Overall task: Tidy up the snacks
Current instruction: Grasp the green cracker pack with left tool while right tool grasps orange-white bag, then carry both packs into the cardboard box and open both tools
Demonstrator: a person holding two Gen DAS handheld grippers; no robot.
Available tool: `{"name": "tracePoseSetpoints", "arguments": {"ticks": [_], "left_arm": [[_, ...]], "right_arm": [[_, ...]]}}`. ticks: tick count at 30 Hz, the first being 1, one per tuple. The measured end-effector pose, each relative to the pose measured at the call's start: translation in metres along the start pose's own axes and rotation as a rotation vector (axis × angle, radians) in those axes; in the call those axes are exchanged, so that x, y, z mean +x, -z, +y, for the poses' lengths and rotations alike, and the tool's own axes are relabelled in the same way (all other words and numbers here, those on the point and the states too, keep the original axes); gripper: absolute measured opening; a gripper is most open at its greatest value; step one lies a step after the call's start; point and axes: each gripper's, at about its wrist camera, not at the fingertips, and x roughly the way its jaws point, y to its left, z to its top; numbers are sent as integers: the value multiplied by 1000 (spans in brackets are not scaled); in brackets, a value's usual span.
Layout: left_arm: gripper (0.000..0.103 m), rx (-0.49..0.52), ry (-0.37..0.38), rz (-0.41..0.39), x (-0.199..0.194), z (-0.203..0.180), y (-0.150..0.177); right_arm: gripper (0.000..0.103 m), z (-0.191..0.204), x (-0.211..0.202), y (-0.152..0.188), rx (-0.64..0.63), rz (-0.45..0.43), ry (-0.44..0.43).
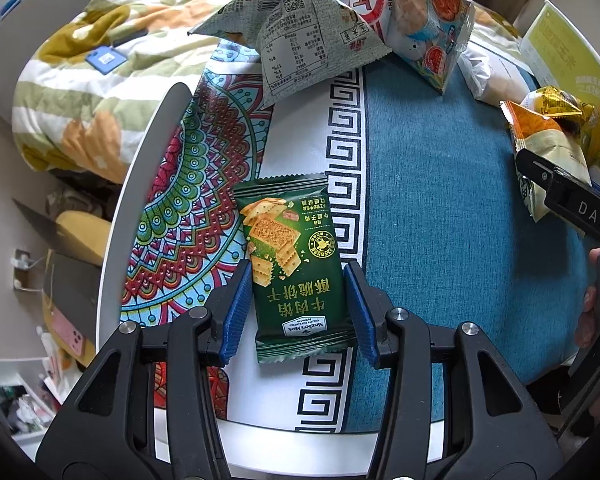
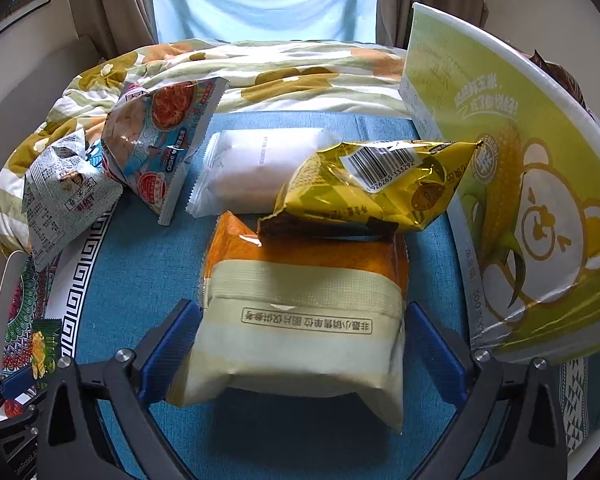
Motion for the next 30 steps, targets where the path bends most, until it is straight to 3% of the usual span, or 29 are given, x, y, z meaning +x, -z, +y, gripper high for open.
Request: {"name": "tracePoseSetpoints", "arguments": {"ticks": [6,14,22,30], "left_arm": [[42,-9,-1,-1,1,0,-1],[42,-25,15,1,-2,4,2],[42,-37,23,-25,-21,14,5],[42,-8,70,-120,-78,13,-1]], "right_arm": [[99,-1,0,2,-14,-11,-18],[77,-4,-1,9,-1,9,-88],[75,1,-19,21,3,16,-143],[75,12,-58,24,-5,-25,-181]]}}
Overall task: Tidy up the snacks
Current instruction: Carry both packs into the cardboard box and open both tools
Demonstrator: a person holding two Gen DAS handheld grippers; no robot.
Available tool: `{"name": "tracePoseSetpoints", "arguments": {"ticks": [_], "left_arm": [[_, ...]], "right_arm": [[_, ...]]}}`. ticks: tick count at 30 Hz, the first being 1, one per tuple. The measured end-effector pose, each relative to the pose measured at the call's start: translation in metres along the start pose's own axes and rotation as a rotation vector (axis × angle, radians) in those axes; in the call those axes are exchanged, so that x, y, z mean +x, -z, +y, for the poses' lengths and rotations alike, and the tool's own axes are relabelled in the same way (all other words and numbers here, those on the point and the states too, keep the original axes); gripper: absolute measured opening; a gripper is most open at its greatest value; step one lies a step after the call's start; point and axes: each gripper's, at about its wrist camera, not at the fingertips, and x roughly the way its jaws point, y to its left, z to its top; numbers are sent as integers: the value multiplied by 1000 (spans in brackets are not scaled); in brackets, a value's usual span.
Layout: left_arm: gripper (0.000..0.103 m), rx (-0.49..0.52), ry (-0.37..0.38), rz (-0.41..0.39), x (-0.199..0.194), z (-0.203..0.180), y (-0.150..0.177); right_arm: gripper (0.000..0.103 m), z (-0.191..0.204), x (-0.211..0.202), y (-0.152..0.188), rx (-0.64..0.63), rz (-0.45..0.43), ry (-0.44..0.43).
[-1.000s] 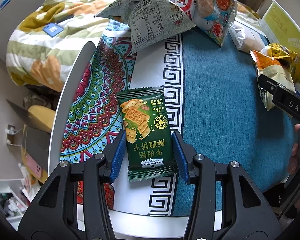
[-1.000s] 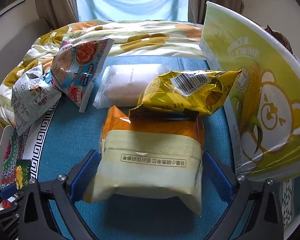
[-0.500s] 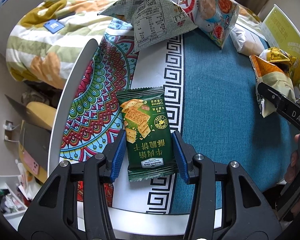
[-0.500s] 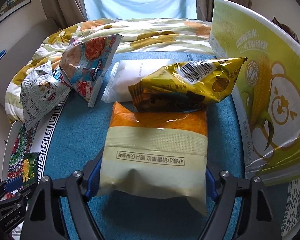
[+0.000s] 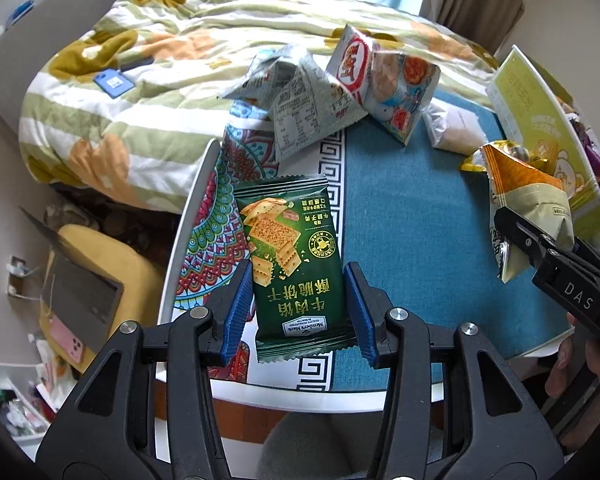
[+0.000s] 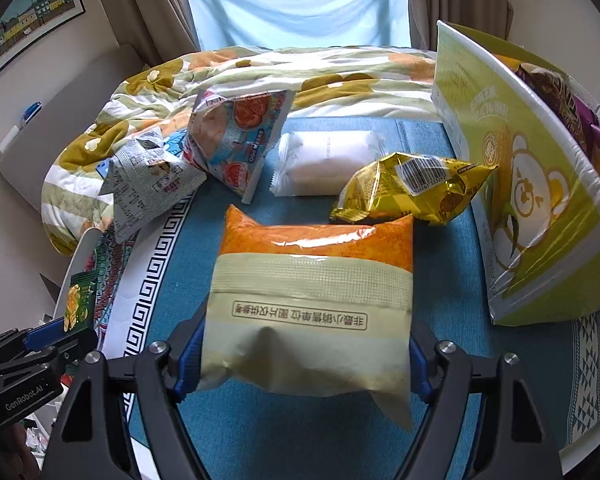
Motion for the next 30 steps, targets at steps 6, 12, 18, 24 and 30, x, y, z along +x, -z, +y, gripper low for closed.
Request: {"name": "tracePoseSetpoints", "arguments": {"ticks": [6,12,18,24,30], "left_arm": [[42,76,58,-91,-43,-23,-26],[42,187,111,-199,-84,-72,-57],[42,255,185,-247,-105,-144,-74],[42,306,264,-267,-105,-235,-89],[42,355,296,-242,-84,-321,-99]], "right_arm": [[75,4,-49,-12,8,-77,-10],[75,-17,-105,-25,65,-159,9],[75,-62,-153,-35,106,-246,54],[75,-123,-186,-46,130,-279,93],[75,-190,-194,-52,169,-274,124]]}}
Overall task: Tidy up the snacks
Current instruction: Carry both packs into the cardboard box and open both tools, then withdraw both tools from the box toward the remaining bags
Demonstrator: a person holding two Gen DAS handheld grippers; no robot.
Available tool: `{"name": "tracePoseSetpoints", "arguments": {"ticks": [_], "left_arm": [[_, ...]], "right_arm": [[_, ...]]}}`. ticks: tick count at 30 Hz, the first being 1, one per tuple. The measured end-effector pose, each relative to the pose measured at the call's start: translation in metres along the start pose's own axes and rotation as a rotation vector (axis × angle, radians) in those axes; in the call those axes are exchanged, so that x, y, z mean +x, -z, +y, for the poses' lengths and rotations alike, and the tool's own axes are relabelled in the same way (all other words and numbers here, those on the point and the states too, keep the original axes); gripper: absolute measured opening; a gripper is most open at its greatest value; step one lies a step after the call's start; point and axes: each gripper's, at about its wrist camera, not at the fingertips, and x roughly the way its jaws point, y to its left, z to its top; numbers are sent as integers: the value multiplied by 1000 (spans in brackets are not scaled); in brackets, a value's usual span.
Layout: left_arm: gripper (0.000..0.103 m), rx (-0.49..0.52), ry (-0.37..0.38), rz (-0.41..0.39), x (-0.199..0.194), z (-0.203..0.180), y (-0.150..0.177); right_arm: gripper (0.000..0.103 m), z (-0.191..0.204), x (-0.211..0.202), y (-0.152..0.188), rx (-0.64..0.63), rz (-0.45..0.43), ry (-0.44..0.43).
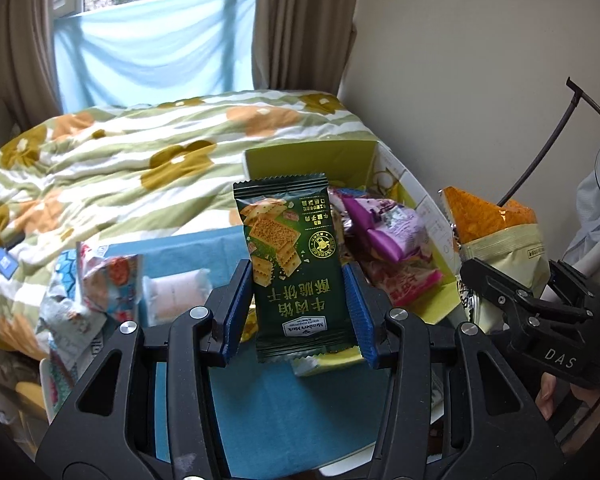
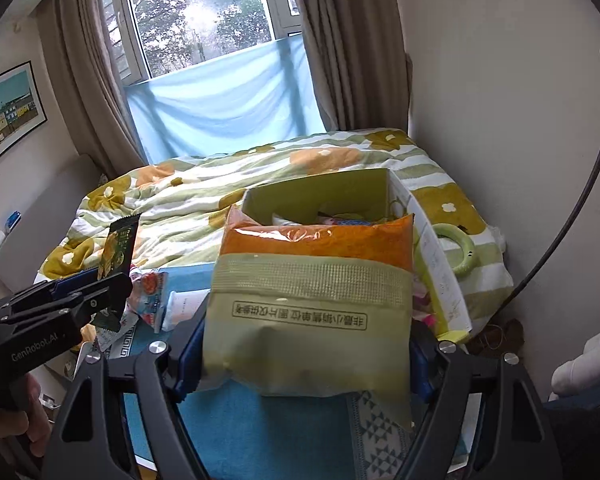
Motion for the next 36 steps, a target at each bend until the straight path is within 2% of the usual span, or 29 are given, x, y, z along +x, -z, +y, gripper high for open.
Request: {"name": "tracePoseSetpoints", "arguments": {"ticks": [6,8,9,10,14,19,23,31,33,35,36], "left_arm": [[45,-28,4,56,50,-36,-4],[66,-45,-1,80,61,-41,-1],[89,-51,-13,81,63,-43,2],[98,-56,-26,70,62,-43,5],[99,-76,-78,65,53,-36,16],[99,-165,-116,69,36,-12,29],[99,-225,-142,63,24,4,34],[99,-262,-179,64,12,21,40],[99,-262,-189,69,11,23,43],[99,-262,-190,76,10,25,46],[99,-262,-190,81,10,26,49]], "right_arm": [[75,-51,13,-8,12,26,4],[75,-63,16,-9,8,29,2],[75,-69,18,-10,2,30,-1],[75,-75,20,-11,-4,31,-2],[75,-93,31,-13,-2,50,-32],[75,-95,42,-14,-38,71,-87],[76,-87,46,-17,-73,97,-135],[78,-58,71,-19,-108,127,-206],[82,-52,75,-19,-106,117,-225],[97,-47,76,-18,-114,87,-209],[100,-45,76,-17,-119,73,-201]]}}
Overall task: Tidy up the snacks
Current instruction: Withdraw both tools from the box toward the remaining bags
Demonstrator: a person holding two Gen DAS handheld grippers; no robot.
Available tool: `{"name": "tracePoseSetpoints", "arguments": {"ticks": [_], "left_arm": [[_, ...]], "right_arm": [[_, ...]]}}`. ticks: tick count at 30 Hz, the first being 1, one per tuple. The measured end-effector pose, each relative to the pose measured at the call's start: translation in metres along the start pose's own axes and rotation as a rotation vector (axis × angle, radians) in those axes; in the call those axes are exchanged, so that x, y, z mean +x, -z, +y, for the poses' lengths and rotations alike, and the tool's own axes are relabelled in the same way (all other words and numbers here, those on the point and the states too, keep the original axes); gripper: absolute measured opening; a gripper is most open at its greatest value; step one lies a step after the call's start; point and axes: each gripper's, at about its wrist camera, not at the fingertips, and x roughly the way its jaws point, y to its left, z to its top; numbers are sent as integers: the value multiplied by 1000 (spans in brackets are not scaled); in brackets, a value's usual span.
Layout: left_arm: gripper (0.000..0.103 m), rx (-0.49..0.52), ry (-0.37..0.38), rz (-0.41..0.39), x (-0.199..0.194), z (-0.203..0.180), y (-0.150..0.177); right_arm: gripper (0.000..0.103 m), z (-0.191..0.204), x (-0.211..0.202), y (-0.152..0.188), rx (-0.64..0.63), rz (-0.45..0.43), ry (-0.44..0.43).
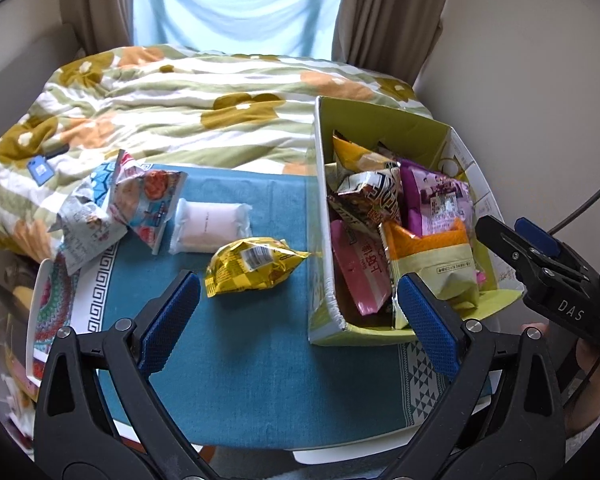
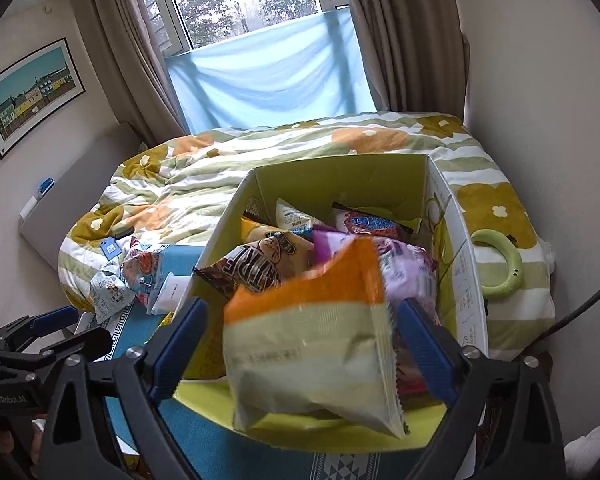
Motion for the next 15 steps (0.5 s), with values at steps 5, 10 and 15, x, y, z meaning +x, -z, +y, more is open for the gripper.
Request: {"name": "tracePoseSetpoints", "arguments": {"ticks": [5,10,15], "left_arm": [[99,0,8,29,6,5,10],[99,-4,25,17,-2,7,15],[99,-4,13,-16,-22,13,19]], "right_arm": [[101,-2,-12,14,2,-47,19],[101,-3,-12,22,-11,-1,36],[101,1,-23,18,3,-13,29]]}}
